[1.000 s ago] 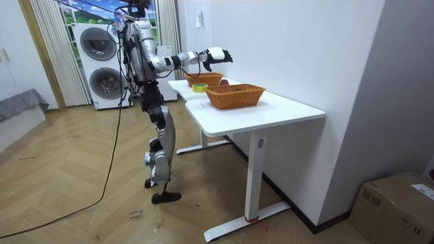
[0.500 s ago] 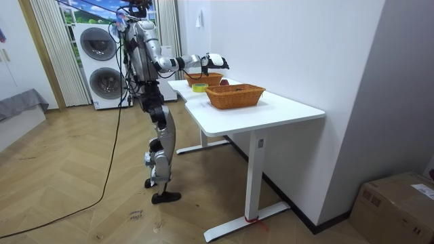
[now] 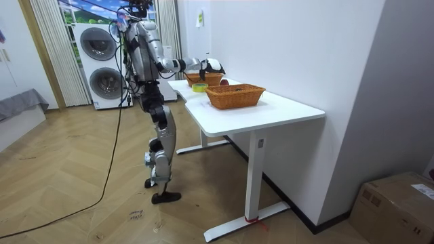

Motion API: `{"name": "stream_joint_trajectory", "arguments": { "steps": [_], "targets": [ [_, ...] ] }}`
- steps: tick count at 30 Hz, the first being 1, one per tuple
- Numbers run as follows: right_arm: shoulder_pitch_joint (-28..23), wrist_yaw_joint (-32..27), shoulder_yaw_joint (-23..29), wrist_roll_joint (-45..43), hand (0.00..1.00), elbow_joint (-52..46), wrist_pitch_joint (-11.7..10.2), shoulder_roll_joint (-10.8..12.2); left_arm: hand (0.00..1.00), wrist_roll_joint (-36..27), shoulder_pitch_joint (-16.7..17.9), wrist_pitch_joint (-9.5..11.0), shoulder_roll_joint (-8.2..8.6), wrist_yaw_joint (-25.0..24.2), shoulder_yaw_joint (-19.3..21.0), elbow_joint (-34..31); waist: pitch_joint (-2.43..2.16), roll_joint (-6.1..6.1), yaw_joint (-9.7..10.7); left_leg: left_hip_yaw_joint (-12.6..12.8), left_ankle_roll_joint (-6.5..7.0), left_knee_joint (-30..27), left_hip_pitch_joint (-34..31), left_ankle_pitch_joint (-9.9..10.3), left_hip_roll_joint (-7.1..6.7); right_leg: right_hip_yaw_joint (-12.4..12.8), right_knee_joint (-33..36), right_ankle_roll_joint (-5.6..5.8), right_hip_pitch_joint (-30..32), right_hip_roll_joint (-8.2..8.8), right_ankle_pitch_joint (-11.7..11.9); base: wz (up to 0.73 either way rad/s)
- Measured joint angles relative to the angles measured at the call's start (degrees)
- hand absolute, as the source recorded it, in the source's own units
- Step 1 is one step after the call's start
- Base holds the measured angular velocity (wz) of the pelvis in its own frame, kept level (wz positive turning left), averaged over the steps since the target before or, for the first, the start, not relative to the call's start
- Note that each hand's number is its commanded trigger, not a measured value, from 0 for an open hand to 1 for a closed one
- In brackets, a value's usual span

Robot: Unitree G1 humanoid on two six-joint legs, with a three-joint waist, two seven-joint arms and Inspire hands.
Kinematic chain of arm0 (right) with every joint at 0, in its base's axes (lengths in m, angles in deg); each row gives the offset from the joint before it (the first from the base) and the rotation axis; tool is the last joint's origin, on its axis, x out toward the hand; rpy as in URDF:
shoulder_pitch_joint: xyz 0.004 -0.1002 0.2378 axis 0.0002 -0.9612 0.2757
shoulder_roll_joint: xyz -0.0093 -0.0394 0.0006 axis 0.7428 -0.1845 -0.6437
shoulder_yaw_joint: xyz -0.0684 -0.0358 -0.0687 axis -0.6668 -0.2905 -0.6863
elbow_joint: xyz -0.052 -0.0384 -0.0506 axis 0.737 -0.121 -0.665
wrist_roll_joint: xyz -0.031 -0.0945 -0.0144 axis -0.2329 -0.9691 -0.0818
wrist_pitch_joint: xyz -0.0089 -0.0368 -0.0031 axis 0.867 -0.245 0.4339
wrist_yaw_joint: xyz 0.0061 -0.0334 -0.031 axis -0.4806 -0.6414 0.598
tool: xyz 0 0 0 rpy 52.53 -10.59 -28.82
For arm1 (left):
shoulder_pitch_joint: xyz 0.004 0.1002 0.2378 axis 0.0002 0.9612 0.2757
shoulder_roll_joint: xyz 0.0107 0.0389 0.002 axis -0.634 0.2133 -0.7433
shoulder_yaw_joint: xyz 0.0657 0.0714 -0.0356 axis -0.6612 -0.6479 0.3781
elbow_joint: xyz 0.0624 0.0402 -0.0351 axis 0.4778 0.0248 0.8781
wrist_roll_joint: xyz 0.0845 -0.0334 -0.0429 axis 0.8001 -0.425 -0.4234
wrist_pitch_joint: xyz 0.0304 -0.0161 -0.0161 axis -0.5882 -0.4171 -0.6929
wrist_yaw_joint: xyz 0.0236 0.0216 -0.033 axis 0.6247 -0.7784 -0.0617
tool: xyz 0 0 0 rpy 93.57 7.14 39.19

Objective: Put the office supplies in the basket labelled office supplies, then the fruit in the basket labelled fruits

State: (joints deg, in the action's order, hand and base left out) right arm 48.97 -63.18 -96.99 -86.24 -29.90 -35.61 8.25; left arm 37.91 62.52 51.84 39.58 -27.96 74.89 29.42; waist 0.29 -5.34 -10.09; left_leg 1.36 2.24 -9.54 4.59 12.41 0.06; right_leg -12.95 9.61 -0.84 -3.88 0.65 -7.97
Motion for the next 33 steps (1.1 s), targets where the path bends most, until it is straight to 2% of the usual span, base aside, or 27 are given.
{"name": "stream_joint_trajectory", "arguments": {
  "steps": [4, 14, 26, 33],
  "targets": [
    [0.0, 0.0, -1.6, 0.0, 0.0, 1.0, 0.0, 0.2, 0.0, 0.0, 0.1, 0.0, -0.05, -0.2, 0.0, 0.0, 0.04, -0.01, -0.4, 0.0, 0.0, 0.0, 0.0, 0.0, 0.02, 0.0, 0.0, 0.01, 0.0, 0.0, 0.0, 0.0],
    [0.7, 0.1, -1.6, -0.5, 0.0, 1.8, 0.0, 1.8, 0.0, 0.0, 0.1, -0.1, 0.0, -1.0, 0.0, 0.0, 0.09, -0.08, -1.2, -0.6, 0.0, 0.0, -0.2, 0.0, -0.01, -1.4, 0.0, 0.02, 0.0, 0.13, 0.0, 0.02],
    [0.7, 0.9, -3.8, -0.8, 0.0, 2.0, 0.2, 1.8, 0.0, 0.0, -0.4, -1.1, 0.07, -1.8, 0.0, 0.0, 0.44, 0.45, -1.2, -1.3, 0.01, -0.1, -0.5, 0.0, -0.11, -1.6, 0.0, 0.03, 0.0, 0.18, 0.0, 0.02],
    [0.7, 1.5, -3.8, -1.3, 0.0, 2.0, 1.2, 1.8, 0.0, 0.0, -0.9, -1.2, 0.09, -2.4, -0.2, 0.0, 0.56, 0.76, -1.2, -1.7, 0.12, -0.1, -0.7, -0.1, -0.57, -1.6, -0.1, 0.14, 0.1, 0.33, -0.1, 0.03]
  ]
}}
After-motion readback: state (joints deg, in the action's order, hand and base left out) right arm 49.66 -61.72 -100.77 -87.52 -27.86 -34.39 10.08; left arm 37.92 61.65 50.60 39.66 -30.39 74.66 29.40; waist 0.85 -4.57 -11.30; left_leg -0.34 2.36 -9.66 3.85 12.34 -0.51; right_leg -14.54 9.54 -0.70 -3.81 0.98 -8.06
